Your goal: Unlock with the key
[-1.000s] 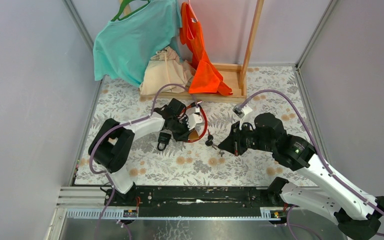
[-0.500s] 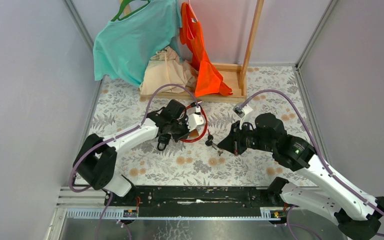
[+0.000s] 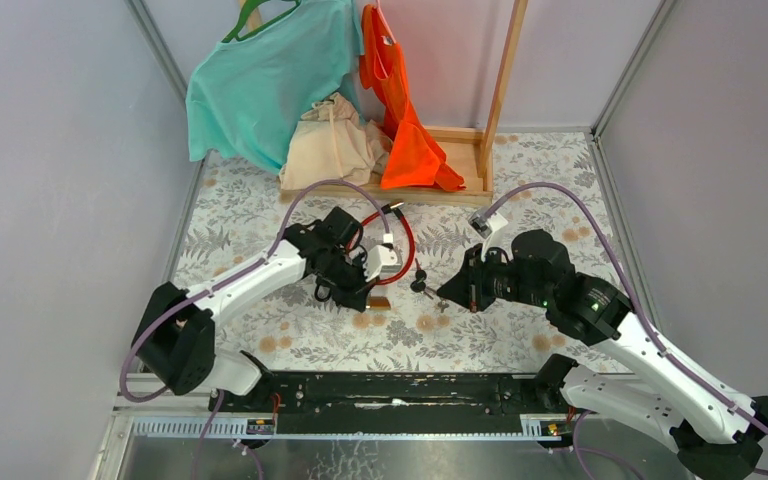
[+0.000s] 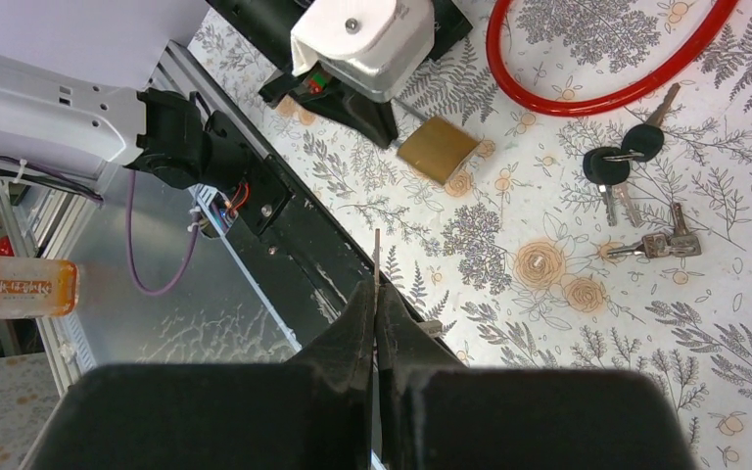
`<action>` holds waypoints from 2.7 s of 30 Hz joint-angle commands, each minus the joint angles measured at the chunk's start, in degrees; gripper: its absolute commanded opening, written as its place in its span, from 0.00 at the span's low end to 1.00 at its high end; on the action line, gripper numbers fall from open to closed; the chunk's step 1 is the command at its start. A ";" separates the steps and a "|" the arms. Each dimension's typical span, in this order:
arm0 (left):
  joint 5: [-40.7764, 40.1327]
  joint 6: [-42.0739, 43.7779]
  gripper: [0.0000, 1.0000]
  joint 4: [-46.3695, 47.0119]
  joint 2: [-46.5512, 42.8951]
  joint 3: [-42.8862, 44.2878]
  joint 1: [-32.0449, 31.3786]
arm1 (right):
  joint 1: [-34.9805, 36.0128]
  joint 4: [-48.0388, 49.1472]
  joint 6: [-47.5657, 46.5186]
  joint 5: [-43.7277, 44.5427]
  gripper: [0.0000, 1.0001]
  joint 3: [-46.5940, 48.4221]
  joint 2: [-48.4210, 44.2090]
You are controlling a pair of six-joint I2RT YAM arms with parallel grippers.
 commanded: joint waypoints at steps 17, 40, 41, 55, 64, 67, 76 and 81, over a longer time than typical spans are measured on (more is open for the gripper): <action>11.58 -1.41 0.09 -11.20 20.28 10.37 7.35 | -0.16 5.18 1.28 -1.37 0.00 -1.51 -0.40; 2.73 0.97 0.25 -7.91 25.18 16.10 11.08 | -0.16 8.25 0.59 -4.65 0.00 -1.27 2.55; 2.02 0.90 0.27 -7.27 25.32 16.13 11.06 | -0.16 8.39 0.66 -4.71 0.00 -1.41 2.56; 2.89 8.96 0.30 -10.38 24.58 17.28 10.97 | -0.16 8.94 -0.05 -5.48 0.00 -1.92 3.43; -7.62 12.98 0.44 -3.60 15.52 2.55 3.38 | -0.16 8.69 -0.51 -4.15 0.00 -1.71 3.15; -10.20 12.99 0.44 -1.41 15.50 0.90 2.82 | -0.17 8.97 -0.20 -4.03 0.00 -1.71 3.00; -14.80 13.97 0.43 4.23 14.31 -1.59 2.17 | -0.16 8.98 0.28 -4.50 0.00 -1.63 2.87; -13.03 16.90 0.42 1.34 13.00 -1.61 1.35 | -0.16 8.52 0.40 -4.73 0.00 -1.37 2.66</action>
